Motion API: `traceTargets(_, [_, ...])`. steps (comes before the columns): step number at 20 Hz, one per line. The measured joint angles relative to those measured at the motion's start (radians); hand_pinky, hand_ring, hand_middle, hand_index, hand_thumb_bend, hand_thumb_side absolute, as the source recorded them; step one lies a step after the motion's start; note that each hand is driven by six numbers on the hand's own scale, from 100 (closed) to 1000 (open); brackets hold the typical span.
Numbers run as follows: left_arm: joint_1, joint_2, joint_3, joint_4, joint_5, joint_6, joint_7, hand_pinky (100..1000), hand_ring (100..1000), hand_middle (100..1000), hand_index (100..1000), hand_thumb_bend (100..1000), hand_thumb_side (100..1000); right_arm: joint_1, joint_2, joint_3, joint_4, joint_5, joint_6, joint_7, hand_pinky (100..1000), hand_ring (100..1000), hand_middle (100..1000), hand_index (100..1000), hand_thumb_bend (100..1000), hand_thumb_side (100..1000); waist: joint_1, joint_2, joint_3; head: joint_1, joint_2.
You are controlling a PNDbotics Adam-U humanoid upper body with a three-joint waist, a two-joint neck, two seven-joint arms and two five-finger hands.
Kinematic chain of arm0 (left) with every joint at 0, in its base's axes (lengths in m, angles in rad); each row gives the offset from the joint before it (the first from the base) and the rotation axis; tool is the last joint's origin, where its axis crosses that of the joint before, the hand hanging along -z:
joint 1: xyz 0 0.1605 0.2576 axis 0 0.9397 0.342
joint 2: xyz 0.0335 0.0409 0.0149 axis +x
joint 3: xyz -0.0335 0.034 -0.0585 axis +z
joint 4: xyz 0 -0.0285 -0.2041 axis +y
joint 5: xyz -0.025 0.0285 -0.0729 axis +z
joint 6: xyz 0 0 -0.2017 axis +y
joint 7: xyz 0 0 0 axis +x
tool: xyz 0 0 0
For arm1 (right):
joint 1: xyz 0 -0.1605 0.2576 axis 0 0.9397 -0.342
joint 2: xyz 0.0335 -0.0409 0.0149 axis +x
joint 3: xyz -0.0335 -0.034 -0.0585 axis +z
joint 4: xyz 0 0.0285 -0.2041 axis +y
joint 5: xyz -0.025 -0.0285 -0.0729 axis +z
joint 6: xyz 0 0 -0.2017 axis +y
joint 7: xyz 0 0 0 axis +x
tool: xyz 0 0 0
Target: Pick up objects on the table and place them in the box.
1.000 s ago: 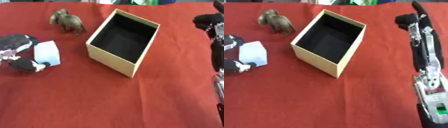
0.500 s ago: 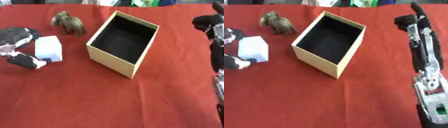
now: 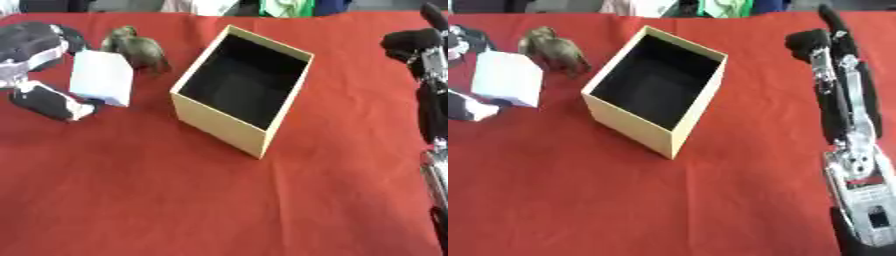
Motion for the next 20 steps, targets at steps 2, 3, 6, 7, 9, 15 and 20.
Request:
traceTargets(2, [-0.034,-0.021,-0.001,0.0,0.011,0.003,-0.005,661,771,725,752,100,349,0.0,0.0,0.001,0.0,0.0,0.001,0.001,811,766,671,1000,100,891,0.001,-0.002,-0.001,0.0,0.0])
traceTargets(3, [-0.051,-0.033,-0.004,0.001,0.015,0.004,-0.006,661,770,725,752,100,349,0.0,0.0,0.003,0.0,0.0,0.0,0.002,811,766,671,1000,100,891,0.001,-0.003,-0.002,0.0,0.0])
traceTargets(6, [-0.102,-0.075,-0.012,0.016,0.02,0.006,-0.008,654,763,723,751,100,385,0.0,0.0,0.006,0.0,0.0,-0.002,0.005,811,766,672,1000,100,887,0.0,-0.004,-0.007,0.0,0.0])
traceTargets(7, [-0.117,-0.092,-0.014,0.027,0.021,0.007,-0.007,654,762,723,751,100,392,-0.001,0.0,0.006,0.0,0.0,-0.003,0.006,812,767,672,1000,100,888,0.0,-0.004,-0.009,0.0,0.0])
traceTargets(9, [-0.145,-0.126,-0.021,0.053,0.02,0.009,-0.002,651,760,724,753,100,415,-0.001,0.0,0.008,0.0,0.0,-0.003,0.007,812,767,672,1000,100,889,0.0,-0.004,-0.015,0.001,0.0])
traceTargets(15, [-0.202,-0.225,-0.043,0.143,0.008,0.003,0.024,649,760,733,761,100,440,-0.01,0.0,0.012,0.0,0.0,-0.002,0.013,812,768,672,1000,100,891,0.0,-0.002,-0.031,0.012,0.0])
traceTargets(20, [-0.219,-0.278,-0.057,0.211,-0.017,-0.012,0.045,653,768,741,770,100,474,-0.014,0.0,0.018,0.0,0.0,-0.003,0.017,812,768,672,1000,100,897,0.002,0.01,-0.046,0.021,-0.004])
